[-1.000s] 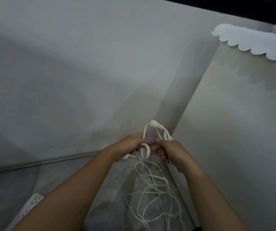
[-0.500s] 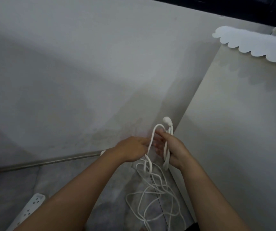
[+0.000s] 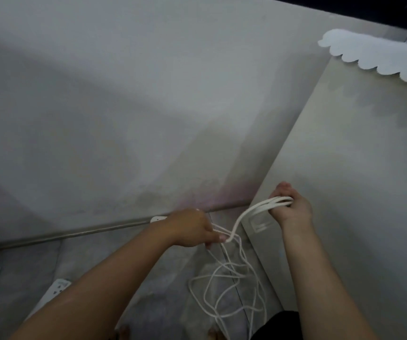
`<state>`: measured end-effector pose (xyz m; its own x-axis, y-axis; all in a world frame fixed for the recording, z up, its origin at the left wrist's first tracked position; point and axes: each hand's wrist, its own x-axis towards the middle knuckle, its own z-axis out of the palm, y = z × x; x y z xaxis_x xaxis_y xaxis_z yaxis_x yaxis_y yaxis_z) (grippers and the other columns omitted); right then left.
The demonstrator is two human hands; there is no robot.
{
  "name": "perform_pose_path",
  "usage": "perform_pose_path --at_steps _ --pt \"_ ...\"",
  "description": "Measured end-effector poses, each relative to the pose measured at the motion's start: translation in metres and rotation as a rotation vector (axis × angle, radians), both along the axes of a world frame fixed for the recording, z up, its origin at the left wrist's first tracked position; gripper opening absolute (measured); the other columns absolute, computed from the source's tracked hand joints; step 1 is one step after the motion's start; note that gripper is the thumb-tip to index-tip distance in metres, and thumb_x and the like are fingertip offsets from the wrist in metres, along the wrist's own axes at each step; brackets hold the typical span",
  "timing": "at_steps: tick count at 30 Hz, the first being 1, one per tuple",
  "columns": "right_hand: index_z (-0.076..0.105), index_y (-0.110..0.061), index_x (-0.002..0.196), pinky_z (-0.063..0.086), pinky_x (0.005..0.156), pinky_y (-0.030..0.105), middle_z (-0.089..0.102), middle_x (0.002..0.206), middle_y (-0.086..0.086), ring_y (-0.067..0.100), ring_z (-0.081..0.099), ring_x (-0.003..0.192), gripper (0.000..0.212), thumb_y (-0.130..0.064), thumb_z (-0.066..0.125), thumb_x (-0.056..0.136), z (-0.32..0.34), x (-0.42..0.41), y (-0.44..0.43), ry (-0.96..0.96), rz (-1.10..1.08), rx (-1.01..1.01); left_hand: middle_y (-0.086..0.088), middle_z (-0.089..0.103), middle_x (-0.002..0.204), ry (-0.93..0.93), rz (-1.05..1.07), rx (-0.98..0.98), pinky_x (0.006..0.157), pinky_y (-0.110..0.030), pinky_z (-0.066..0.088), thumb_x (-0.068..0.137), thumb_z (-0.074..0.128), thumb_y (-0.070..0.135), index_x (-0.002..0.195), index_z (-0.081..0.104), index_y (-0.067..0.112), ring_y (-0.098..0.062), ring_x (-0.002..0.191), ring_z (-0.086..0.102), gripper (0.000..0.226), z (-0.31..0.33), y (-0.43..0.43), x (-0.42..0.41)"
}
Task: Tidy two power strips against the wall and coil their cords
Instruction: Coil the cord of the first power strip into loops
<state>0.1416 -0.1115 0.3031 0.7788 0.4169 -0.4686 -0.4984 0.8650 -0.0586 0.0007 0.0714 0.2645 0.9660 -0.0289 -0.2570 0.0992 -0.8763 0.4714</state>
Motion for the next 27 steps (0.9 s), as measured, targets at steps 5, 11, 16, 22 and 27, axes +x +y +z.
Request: perform_pose_path --at_steps 5,11,16,22,27 --pt "0.049 -0.006 0.072 0.028 0.028 0.015 0.044 0.07 -0.002 0.011 0.037 0.025 0.01 0.003 0.045 0.072 0.02 -0.019 0.014 -0.061 0.098 0.175 0.007 0.065 0.105 0.09 0.084 0.141 0.093 -0.049 0.024 0.094 0.026 0.063 0.082 0.062 0.03 -0.018 0.109 0.055 0.05 -0.027 0.015 0.005" --pt "0.046 -0.014 0.067 0.033 0.036 0.013 0.05 0.058 -0.003 0.007 0.042 0.033 0.025 -0.032 0.059 0.078 0.023 -0.024 0.005 -0.232 0.038 0.242 -0.008 0.064 0.099 -0.119 0.168 -0.077 0.086 -0.039 0.046 0.097 0.023 0.056 0.092 0.055 0.02 -0.03 0.099 0.059 0.048 -0.028 0.001 0.004" --pt "0.057 -0.025 0.063 0.043 0.087 0.027 0.062 0.064 -0.011 0.004 0.06 0.074 0.023 -0.043 0.065 0.075 0.03 -0.018 0.011 -0.385 0.049 -0.124 0.0 0.051 0.073 -0.222 0.328 -0.515 0.07 -0.035 0.04 0.099 0.041 0.039 0.072 0.04 0.023 -0.019 0.071 0.049 0.031 -0.004 0.008 0.006" --pt "0.072 -0.024 0.078 0.04 0.103 0.044 0.07 0.096 -0.005 0.018 0.06 0.11 0.011 -0.029 0.063 0.073 0.028 -0.016 0.023 -0.454 0.181 -0.17 0.005 0.042 0.065 -0.299 0.226 -0.55 0.065 -0.031 0.034 0.095 0.051 0.035 0.07 0.043 0.023 -0.014 0.065 0.04 0.03 0.014 -0.011 0.006" --pt "0.069 -0.001 0.066 0.034 0.104 0.052 0.06 0.097 0.016 0.035 0.053 0.109 0.051 -0.039 0.048 0.092 0.015 -0.015 0.027 -0.329 0.406 -0.277 0.007 0.039 0.061 -0.345 0.225 -0.5 0.061 -0.029 0.033 0.095 0.051 0.036 0.07 0.042 0.024 -0.008 0.059 0.037 0.03 0.023 -0.022 0.009"
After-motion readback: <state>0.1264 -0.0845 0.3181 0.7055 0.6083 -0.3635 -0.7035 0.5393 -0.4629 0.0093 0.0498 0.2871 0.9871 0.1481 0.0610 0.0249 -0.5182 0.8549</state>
